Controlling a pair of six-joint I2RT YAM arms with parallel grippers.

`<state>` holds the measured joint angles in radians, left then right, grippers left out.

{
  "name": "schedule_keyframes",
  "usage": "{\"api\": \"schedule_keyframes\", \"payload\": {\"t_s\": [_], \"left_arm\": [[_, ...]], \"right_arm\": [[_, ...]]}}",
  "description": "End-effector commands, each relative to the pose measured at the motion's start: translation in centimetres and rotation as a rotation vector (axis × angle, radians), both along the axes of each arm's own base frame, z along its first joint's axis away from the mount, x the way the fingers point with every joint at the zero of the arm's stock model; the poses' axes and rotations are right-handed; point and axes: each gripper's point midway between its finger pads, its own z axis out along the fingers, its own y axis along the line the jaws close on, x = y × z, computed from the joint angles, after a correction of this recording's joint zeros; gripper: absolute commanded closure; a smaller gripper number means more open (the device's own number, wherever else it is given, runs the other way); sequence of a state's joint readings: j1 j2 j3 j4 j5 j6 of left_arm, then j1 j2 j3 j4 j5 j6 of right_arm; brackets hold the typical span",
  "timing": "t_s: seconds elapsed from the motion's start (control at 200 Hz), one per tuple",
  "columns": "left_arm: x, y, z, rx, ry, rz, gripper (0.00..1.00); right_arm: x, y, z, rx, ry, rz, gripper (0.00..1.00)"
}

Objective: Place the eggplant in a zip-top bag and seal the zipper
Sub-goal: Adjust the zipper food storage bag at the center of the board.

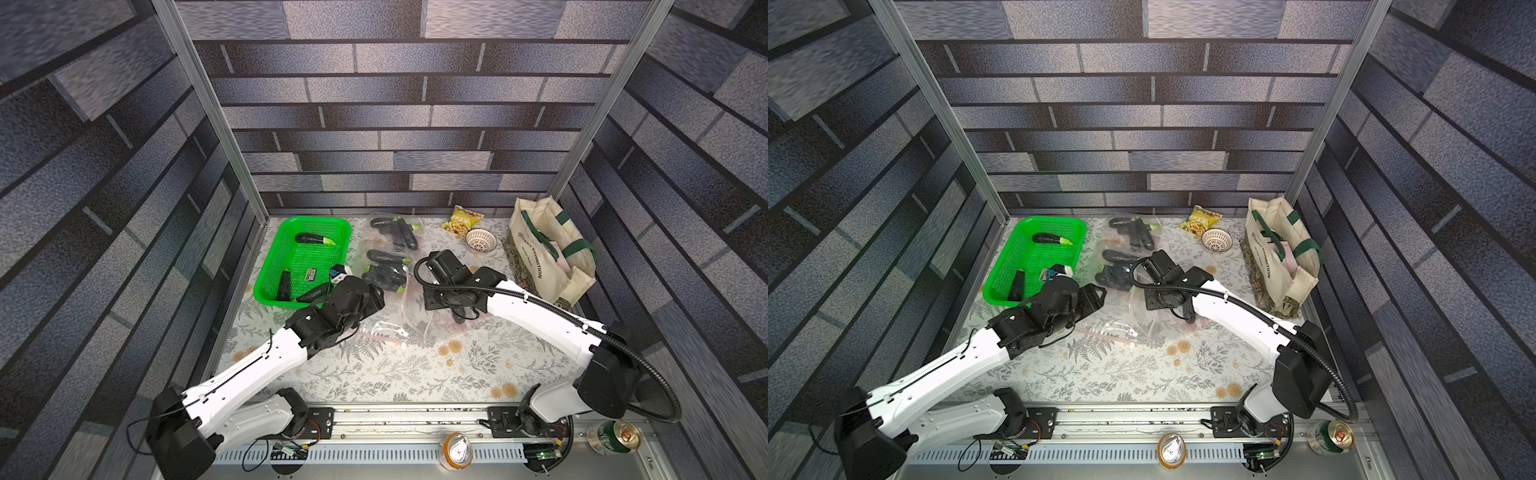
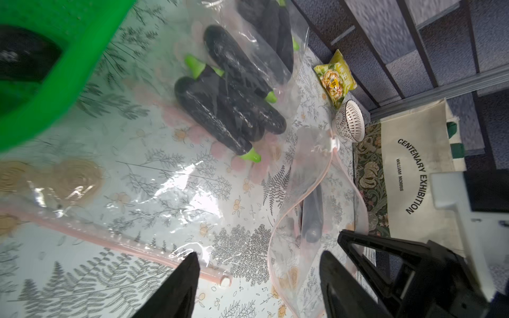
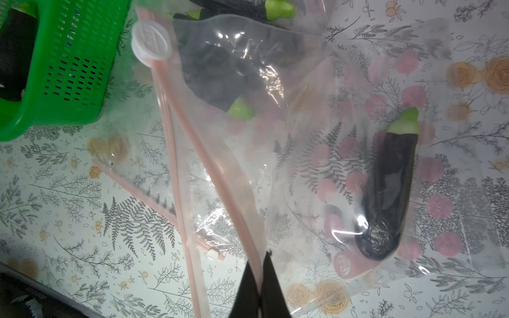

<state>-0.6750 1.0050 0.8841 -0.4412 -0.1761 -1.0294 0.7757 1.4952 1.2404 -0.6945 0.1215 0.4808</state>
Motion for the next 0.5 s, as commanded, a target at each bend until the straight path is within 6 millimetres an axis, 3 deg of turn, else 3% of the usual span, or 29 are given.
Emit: {"api": "schedule_keyframes", "payload": {"t_s": [0.0,0.135,0.256,0.376,0.496], "left_arm": [[-0.8,6.5,-0.9,0.186,0.099,0.072,0.28],[-0.1,13.0,-2.1,0.225,0.238,0.165,0.28],[1.1,17.5,-3.6,0.298,0.313,0.188,0.29],[3.0,21.0,-5.4,0.338,0.373,0.198,0.30],[5.6,23.3,-6.9,0.393,0.395,0.193,0.30]], "right_arm": [[0.4,0.6,0.5,0.043,0.000,-0.012,1.00],[0.3,0.7,0.8,0.055,0.001,-0.011,1.00],[0.2,0.6,1.2,0.063,-0.006,-0.008,1.00],[0.0,0.5,1.3,0.069,-0.010,-0.003,1.00],[-0.1,0.9,1.5,0.092,-0.006,0.007,1.00]]}}
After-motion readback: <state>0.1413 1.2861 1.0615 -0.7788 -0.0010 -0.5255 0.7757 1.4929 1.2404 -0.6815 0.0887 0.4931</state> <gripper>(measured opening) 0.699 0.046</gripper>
